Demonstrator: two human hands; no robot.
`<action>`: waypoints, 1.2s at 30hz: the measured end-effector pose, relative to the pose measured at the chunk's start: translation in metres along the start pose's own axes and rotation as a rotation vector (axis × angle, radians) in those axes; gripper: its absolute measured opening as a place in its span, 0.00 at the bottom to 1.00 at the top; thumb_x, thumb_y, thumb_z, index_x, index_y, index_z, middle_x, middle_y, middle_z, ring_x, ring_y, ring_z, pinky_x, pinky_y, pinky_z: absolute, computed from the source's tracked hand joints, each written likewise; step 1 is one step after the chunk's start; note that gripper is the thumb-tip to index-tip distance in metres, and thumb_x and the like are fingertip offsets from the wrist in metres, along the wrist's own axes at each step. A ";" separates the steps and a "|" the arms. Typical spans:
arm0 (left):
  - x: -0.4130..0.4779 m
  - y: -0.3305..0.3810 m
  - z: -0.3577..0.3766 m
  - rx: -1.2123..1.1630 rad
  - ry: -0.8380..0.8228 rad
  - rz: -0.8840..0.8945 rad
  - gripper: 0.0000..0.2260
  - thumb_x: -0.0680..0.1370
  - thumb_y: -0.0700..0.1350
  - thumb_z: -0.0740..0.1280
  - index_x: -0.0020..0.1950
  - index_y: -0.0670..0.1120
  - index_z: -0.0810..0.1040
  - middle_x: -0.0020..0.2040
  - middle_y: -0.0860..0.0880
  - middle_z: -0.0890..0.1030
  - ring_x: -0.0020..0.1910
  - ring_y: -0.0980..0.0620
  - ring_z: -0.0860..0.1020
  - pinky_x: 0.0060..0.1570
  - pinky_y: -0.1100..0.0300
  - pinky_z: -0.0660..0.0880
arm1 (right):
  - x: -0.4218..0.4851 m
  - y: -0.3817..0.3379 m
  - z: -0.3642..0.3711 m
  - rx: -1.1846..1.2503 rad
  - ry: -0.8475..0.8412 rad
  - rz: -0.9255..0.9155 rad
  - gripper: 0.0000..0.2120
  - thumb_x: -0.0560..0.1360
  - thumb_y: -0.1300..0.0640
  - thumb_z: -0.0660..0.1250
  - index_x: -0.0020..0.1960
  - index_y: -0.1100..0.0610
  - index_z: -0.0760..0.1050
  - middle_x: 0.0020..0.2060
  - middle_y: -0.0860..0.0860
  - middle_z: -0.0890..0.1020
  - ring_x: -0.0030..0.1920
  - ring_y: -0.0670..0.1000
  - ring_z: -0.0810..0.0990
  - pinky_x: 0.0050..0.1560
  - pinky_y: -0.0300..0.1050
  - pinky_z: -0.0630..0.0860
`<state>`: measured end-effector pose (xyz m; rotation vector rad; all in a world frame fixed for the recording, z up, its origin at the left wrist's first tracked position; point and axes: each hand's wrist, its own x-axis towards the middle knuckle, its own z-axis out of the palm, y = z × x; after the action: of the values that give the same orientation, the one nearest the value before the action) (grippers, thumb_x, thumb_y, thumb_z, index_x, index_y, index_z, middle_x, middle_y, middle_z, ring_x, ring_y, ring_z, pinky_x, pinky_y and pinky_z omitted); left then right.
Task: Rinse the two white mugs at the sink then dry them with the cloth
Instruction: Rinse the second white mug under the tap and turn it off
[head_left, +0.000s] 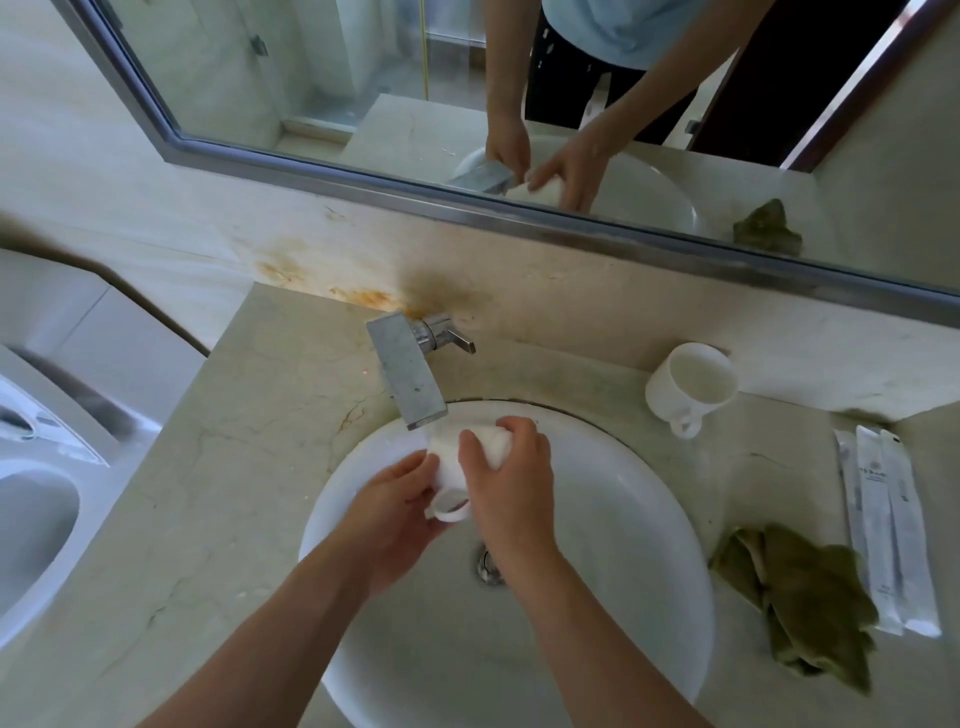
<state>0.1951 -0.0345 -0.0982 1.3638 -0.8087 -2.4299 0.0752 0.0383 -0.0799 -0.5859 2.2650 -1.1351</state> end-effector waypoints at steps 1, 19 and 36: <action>0.001 0.004 -0.002 0.005 0.018 0.024 0.16 0.88 0.44 0.61 0.71 0.37 0.78 0.67 0.34 0.83 0.68 0.34 0.81 0.75 0.35 0.71 | 0.001 -0.003 0.006 -0.003 0.006 -0.005 0.22 0.80 0.42 0.69 0.69 0.51 0.72 0.63 0.51 0.74 0.55 0.52 0.78 0.51 0.44 0.77; -0.008 0.021 0.018 1.112 -0.157 0.233 0.17 0.86 0.58 0.61 0.51 0.46 0.76 0.46 0.54 0.77 0.48 0.53 0.77 0.46 0.62 0.74 | 0.000 0.021 -0.001 0.895 -0.323 0.874 0.18 0.79 0.47 0.67 0.61 0.58 0.82 0.47 0.56 0.88 0.41 0.54 0.86 0.27 0.42 0.72; 0.004 0.022 0.019 1.250 0.228 0.489 0.18 0.86 0.56 0.64 0.57 0.42 0.83 0.48 0.45 0.86 0.46 0.43 0.83 0.49 0.48 0.79 | 0.002 0.017 0.006 0.582 -0.318 0.347 0.13 0.85 0.53 0.62 0.67 0.47 0.79 0.61 0.48 0.84 0.60 0.50 0.84 0.53 0.53 0.88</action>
<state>0.1759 -0.0476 -0.0805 1.3998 -2.4149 -1.2555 0.0758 0.0429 -0.0975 -0.1188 1.5805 -1.3252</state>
